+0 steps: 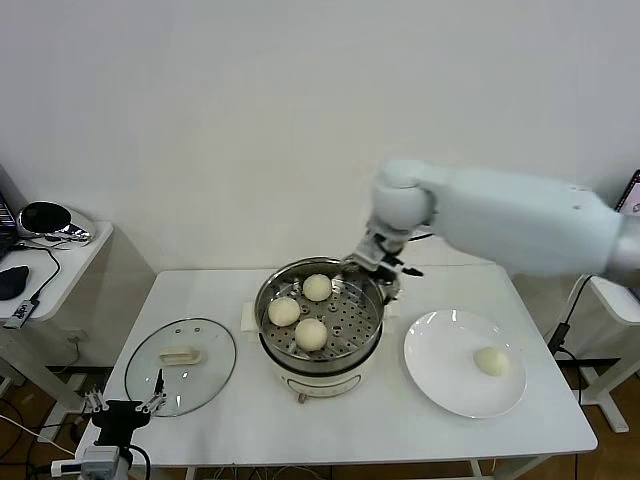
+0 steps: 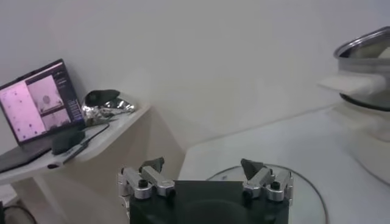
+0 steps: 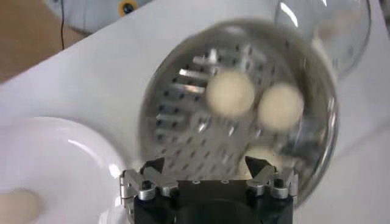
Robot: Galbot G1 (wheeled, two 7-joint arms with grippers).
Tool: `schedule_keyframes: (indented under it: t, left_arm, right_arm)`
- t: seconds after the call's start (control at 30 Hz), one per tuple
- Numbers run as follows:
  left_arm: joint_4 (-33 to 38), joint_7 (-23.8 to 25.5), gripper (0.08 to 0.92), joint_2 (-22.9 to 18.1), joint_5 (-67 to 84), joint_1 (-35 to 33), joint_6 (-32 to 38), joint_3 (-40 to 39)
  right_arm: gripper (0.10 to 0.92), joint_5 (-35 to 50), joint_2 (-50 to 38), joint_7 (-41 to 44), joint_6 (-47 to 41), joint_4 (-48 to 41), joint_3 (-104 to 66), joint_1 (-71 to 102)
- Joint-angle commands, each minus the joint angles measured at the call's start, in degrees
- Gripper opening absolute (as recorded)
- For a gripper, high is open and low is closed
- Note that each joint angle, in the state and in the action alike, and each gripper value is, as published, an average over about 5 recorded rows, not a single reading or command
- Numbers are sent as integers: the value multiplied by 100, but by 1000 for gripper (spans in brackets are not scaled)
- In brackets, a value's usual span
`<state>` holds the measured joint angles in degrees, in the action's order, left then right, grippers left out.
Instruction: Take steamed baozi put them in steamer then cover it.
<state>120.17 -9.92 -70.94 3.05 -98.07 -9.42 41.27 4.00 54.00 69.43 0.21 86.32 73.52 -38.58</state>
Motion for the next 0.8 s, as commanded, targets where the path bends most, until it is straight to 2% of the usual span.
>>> schedule_keyframes:
  t: [0.03,0.37,0.6,0.8]
  left_arm:
    - [9,7,823,56,-6,18,-5,-53]
    - [-93,14,823,58,-69,89,-7,-187]
    - [-90,23,823,43,-122,73,-31,-186]
    - [-95,31,823,33,-148,37,-37,-156]
  right_arm:
    - [823,-129,-2202,-152,-1443,633,-206,85]
    - [823,-1171,-3100,-367,-1241,294,-1714,2322]
    - [823,-1629,-3042,-472,-989,-342,-3133,4069]
    - [823,-1821,-2767,-532,-910,-773,-3734,4711]
